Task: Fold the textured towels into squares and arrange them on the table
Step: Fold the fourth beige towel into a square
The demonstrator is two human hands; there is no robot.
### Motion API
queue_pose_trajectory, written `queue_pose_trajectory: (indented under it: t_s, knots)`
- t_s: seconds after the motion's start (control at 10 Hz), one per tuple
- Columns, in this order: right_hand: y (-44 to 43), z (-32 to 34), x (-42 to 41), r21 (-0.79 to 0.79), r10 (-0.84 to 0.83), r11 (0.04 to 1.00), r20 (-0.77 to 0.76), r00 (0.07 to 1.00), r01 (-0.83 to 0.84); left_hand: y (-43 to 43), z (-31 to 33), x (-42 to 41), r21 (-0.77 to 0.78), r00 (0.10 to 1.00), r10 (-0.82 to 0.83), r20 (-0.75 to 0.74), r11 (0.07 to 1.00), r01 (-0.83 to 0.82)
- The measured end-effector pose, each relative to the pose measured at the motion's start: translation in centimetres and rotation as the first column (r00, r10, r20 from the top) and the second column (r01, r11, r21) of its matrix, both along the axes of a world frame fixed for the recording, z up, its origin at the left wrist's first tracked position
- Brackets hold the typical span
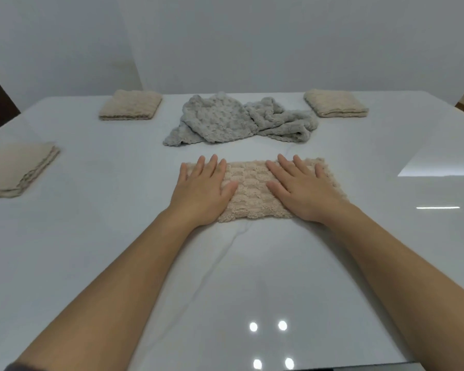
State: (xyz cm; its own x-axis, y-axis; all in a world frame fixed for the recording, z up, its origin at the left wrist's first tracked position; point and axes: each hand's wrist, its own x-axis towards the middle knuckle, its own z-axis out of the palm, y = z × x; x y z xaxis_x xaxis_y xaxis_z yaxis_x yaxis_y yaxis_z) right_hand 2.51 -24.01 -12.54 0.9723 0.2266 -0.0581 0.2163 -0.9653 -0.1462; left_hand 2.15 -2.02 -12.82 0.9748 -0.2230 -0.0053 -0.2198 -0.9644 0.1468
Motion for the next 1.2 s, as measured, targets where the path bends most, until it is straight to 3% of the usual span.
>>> queue_pose_trajectory:
  t_s: [0.8,0.9,1.0,1.1,1.2]
  knots:
    - [0.34,0.33,-0.41,0.014,-0.007,1.000,-0.008,1.000,0.007,0.00,-0.09,0.16,0.031,1.000,0.004,0.027,0.999,-0.005]
    - [0.28,0.32,-0.39,0.006,-0.004,1.000,-0.007,1.000,0.005,-0.05,0.12,-0.20,0.028,0.992,-0.035,0.124,0.999,0.031]
    - [0.28,0.38,-0.36,-0.011,-0.002,1.000,-0.006,1.000,0.002,-0.29,0.11,-0.39,-0.023,0.982,-0.135,0.130,0.990,0.140]
    - [0.29,0.36,-0.46,-0.012,-0.005,1.000,-0.010,1.000,0.005,-0.30,-0.06,-0.12,-0.010,0.991,-0.131,0.000,0.991,0.131]
    - [0.31,0.42,-1.02,-0.016,0.009,1.000,-0.018,1.000,-0.009,-0.09,0.07,-0.72,0.022,0.992,-0.121,-0.023,0.992,0.121]
